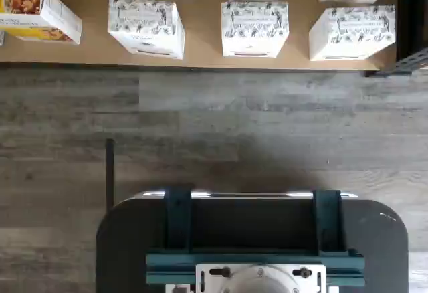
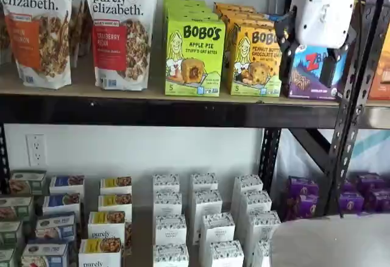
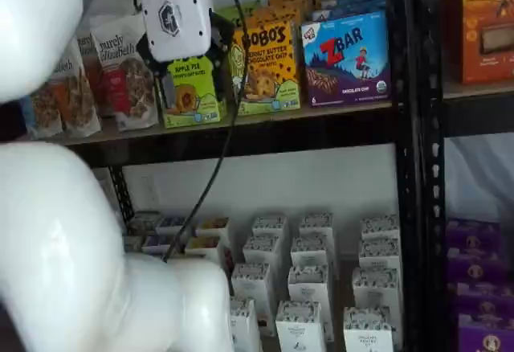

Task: Pick the green box on the top shelf, the fourth from the left

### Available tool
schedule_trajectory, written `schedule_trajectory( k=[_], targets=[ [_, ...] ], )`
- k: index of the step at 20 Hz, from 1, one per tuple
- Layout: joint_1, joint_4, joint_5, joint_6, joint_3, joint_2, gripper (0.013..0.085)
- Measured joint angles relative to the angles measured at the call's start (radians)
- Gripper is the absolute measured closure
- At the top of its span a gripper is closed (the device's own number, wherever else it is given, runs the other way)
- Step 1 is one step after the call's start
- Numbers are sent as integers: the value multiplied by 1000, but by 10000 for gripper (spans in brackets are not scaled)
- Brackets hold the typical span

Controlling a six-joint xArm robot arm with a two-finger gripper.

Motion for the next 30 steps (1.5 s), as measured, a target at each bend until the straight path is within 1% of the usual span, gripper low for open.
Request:
schedule_trajectory(
  k=[1, 2, 3, 7, 9, 11, 14, 16, 18, 19, 20, 24, 30],
  targets=[
    [-12, 13, -5, -7, 3, -3, 130],
    [-42, 44, -16, -22, 10, -11, 130],
    [-53, 58, -23, -29, 14, -15, 130],
    [-48, 61, -26, -25, 17, -16, 130],
    [-27, 48, -45, -12, 27, -25, 130],
    [-19, 53, -68, -2, 39, -36, 130],
    [17, 36, -90, 26, 43, -38, 130],
    [30, 33, -104, 38, 44, -35, 130],
    [31, 50, -132, 42, 49, -32, 130],
    [21, 70, -141, 38, 50, -29, 130],
    [19, 81, -152, 38, 51, -25, 130],
    [69, 41, -197, 72, 51, -12, 130],
    [119, -3, -305, 107, 55, 3, 130]
  ],
)
